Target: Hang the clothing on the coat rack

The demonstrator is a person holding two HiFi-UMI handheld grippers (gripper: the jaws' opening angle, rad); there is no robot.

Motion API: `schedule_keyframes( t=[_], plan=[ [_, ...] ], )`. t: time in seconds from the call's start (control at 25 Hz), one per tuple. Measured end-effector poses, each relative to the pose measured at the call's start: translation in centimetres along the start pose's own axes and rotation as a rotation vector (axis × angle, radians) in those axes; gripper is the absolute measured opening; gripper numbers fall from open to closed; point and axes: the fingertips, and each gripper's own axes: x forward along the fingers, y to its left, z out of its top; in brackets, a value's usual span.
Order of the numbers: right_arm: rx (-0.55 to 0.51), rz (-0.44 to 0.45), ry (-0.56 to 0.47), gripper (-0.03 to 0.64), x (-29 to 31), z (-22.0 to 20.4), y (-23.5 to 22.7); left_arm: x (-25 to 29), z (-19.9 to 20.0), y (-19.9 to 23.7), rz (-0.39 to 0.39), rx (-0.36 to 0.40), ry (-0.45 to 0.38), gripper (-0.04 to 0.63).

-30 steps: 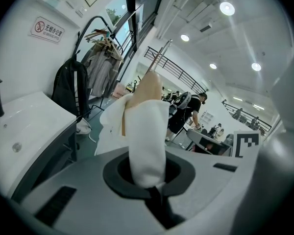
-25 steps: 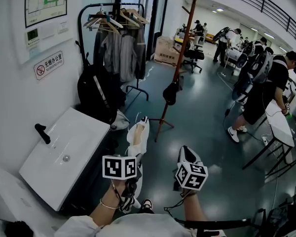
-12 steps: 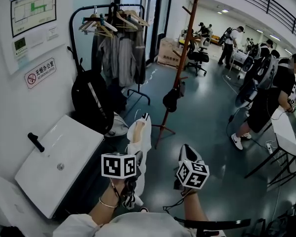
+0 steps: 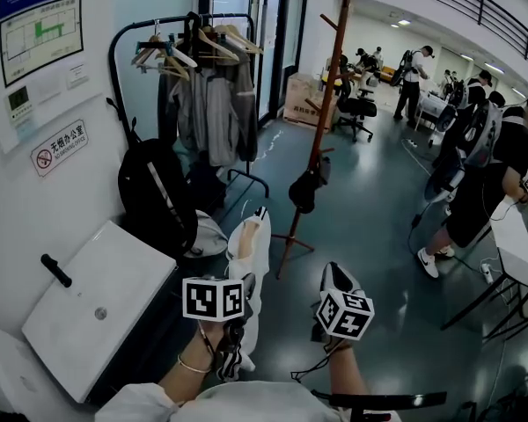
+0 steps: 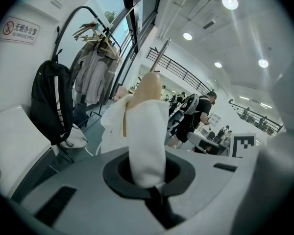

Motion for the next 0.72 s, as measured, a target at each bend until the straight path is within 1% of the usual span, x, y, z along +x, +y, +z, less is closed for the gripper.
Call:
schedule_keyframes(
  t=[0.4,0.72],
  plan=[
    [0.002,0.008,0.020,0.023,4.5,0.3,-2.9,4.4,2.7,1.1,0.028,-0.017,-0.018,0.021],
    [0.018,0.000,0.034,0.023,6.6,-0.3,-4.3,6.3,4.0,1.6,0.026,-0.018,-0.028,0.021]
  ],
)
